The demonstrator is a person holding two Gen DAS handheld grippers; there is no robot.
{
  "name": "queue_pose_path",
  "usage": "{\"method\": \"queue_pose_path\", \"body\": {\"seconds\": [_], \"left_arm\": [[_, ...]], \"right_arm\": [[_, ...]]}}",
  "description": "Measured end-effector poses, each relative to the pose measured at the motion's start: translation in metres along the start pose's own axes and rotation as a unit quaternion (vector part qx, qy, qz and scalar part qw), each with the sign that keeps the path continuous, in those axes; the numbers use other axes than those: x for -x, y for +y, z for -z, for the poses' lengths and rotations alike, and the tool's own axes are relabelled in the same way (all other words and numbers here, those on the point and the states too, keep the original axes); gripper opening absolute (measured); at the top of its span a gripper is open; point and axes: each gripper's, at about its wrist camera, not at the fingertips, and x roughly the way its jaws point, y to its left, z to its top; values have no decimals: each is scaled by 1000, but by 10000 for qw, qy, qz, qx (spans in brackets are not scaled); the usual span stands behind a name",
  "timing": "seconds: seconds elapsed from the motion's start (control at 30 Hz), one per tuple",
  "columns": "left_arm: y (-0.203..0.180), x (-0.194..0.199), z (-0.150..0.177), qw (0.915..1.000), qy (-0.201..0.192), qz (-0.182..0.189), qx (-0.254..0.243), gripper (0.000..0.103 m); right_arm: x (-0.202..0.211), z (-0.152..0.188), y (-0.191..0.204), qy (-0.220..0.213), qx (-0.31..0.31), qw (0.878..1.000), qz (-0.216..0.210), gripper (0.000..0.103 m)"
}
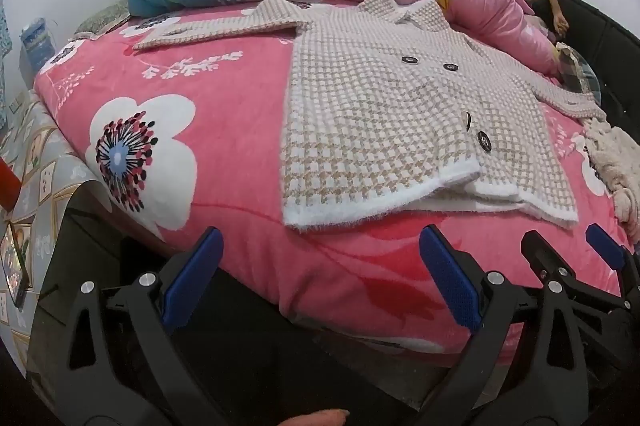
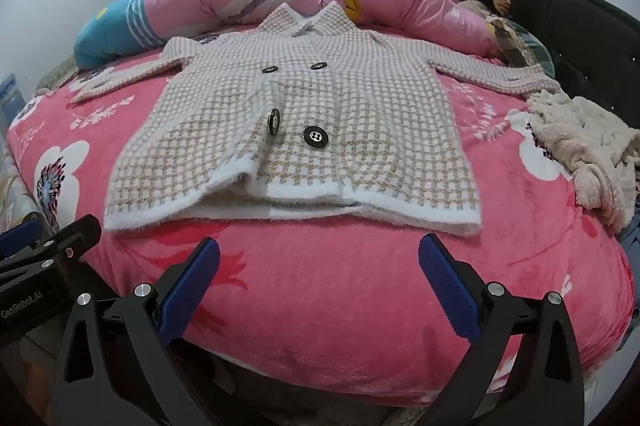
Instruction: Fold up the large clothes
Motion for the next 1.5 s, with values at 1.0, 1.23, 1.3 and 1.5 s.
{"method": "queue_pose_path", "body": {"seconds": [1.0,1.23,1.3,1.5], "left_arm": [[1,6,-7,10000,-49,4,0,95],[1,8,-10,10000,-60,-6,-4,95],[0,8,-11,10000,-63,-13,-7,95],[0,8,-10,10000,-65,-12,-4,95]], "right_arm": [[3,-2,1,-17,8,10000,8,97],[4,-2,0,-26,12,10000,5,97],[4,-2,0,-18,10,10000,1,97],[4,-2,1,-25,15,10000,1,97]]}}
